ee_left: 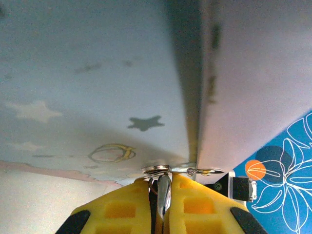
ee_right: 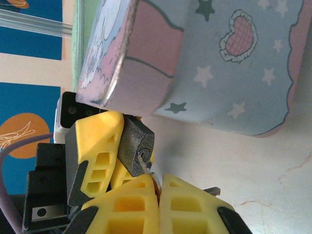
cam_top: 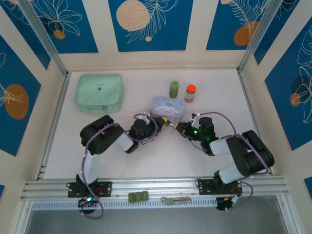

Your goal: Unlock the padlock with the key

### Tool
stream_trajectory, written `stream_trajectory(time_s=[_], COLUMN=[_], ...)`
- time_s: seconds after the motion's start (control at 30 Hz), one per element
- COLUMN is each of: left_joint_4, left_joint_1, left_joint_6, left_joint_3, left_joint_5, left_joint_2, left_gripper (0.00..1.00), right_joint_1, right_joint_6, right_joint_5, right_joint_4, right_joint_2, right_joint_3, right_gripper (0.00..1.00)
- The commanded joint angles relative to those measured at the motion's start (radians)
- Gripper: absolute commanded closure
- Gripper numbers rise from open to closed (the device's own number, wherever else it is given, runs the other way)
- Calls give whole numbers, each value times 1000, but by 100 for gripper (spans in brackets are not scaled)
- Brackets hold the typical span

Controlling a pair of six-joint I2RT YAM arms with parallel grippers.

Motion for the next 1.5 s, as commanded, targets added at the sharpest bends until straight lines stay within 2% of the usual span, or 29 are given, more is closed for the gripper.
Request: stream_trajectory(time_s=[0.0,0.6,0.9,1.17,1.33,1.47], left_joint_4=[73,87,94,107,126,127], left_joint_1=[-3,-5,-10,-37,-42,-43], left_joint_6=[-15,-18,-21,-40,-55,-60], left_joint_3=[9,4,-6,-30,-19,-9], left_joint_5=[3,-1,7,-4,1,12], left_joint_2=[-11,-13,-31,-45,-34,-34], left_gripper=[100,100,100,100,100,100], right_joint_1=[9,36,28,50,58,67], right_joint_6=[9,24,46,135,127,83], right_joint_5=[-17,-22,-27,-34,-51,-61], right_joint_4=[42,83,178,372,429,393], right_joint_2=[20,42,109,212,256,245], right_joint_3=[21,25,38,60,46,38], right_gripper=[100,100,100,100,100,100])
